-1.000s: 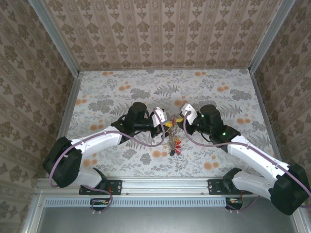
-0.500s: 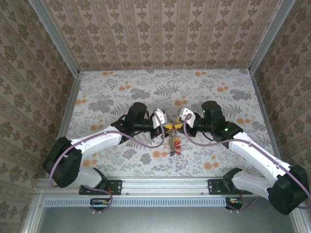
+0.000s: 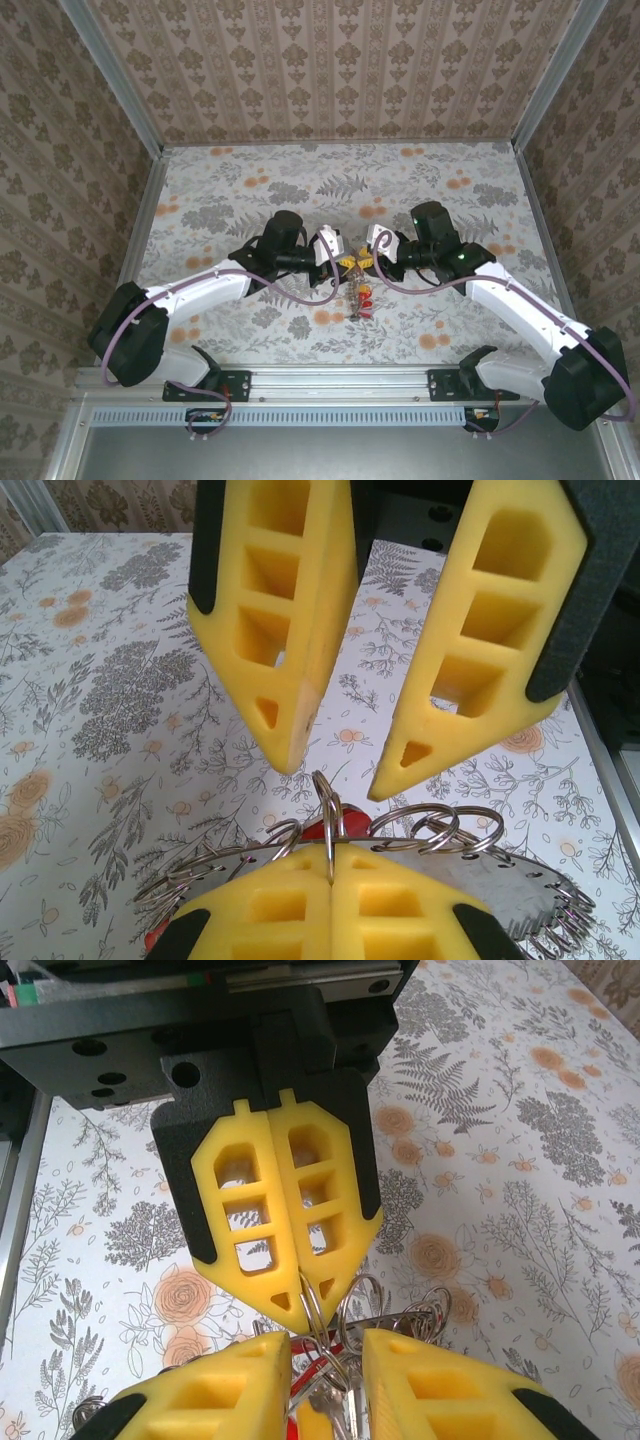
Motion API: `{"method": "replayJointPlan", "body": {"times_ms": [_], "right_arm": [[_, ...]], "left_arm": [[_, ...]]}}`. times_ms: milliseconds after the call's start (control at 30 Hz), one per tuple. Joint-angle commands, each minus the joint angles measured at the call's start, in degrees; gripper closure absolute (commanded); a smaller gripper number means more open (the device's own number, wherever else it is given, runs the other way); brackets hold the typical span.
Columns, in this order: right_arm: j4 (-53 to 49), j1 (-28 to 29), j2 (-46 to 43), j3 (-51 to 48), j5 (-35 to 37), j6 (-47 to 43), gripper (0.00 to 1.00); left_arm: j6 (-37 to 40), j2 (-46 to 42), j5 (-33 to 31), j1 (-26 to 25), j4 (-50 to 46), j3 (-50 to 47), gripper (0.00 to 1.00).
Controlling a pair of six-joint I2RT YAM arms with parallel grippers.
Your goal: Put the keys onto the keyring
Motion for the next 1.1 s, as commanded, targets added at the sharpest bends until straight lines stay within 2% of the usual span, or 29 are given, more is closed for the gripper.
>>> {"method": "replayJointPlan", "body": {"times_ms": [0,567,833,900,967,1067], "right_arm": [[-0.8,-0.4,0.9,1.8,-2.0,-1.6,0.72],[-1.9,-0.6,2.6,2.3,-3.8,-2.7,0.8],[-2.2,-0.6,3.0,2.8,-4.0,-2.7,0.91],[-2.6,-0.5,2.7,3.2,-3.9,-2.7,0.96],[-3.5,-0.5,2.6,3.8,-3.6,-2.8,0.99],[-5.5,-0.3,2.3,4.7,-2.7,-4.0,1.0]], "left_arm": [[1.3,-0.9,2.7,-0.6,1.0,2.9,1.0],[1.3,-0.5,3.1,-0.5,1.4,3.4,1.0],[0.9,-0.4,2.5,-0.5,2.0,3.3,1.0],[0.9,-0.4,1.8,-0.6,1.6,3.3,0.97],[1.1,-0.4,1.1,-0.5,1.0,3.3,0.9],[1.8,-0.8,-0.5,-0.6,-0.2,3.5,0.84]]}}
